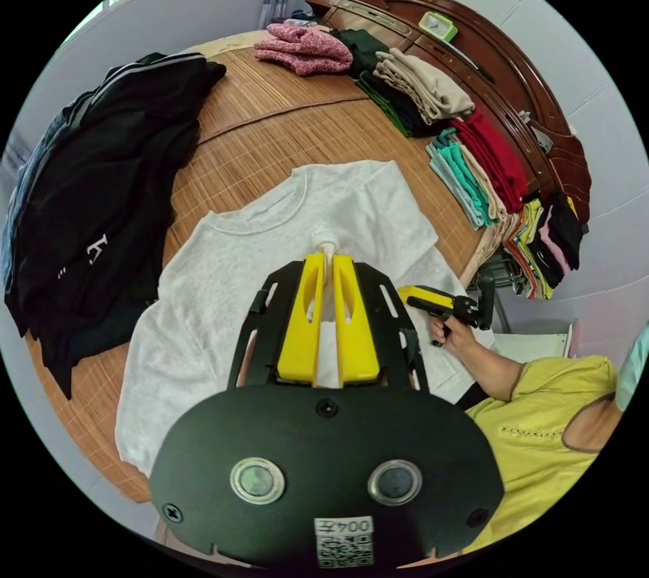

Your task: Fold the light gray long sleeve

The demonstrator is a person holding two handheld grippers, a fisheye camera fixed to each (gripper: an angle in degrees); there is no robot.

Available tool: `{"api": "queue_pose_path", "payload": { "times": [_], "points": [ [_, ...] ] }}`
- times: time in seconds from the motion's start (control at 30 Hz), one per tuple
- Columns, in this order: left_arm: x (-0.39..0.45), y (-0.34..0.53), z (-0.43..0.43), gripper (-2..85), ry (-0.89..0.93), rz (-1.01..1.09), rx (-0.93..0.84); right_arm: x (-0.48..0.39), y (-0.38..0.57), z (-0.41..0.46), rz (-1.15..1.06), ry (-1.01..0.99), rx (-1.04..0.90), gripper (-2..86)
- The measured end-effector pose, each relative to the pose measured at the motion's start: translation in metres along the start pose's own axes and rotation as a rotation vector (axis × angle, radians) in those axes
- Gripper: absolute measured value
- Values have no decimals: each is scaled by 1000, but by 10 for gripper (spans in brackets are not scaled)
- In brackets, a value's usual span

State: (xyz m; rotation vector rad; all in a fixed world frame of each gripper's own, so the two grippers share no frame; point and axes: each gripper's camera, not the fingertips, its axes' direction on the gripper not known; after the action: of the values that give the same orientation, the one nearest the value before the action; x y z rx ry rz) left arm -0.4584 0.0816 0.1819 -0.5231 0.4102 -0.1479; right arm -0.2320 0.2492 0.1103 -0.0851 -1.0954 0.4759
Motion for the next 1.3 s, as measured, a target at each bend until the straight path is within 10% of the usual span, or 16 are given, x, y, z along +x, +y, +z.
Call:
{"api": "queue_pose_path", "payload": {
  "times": [0.47, 0.9, 1.3],
  "points": [
    [-47, 25, 92, 45, -102, -168, -71, 17, -5, -8, 7, 2, -4, 45],
    [8, 67, 4, 97, -189, -204, 149, 24, -6, -20, 0, 12, 9, 43],
    [78, 50, 56, 69, -166, -85, -80, 29, -9, -33, 8, 3, 9, 35]
  ]
}}
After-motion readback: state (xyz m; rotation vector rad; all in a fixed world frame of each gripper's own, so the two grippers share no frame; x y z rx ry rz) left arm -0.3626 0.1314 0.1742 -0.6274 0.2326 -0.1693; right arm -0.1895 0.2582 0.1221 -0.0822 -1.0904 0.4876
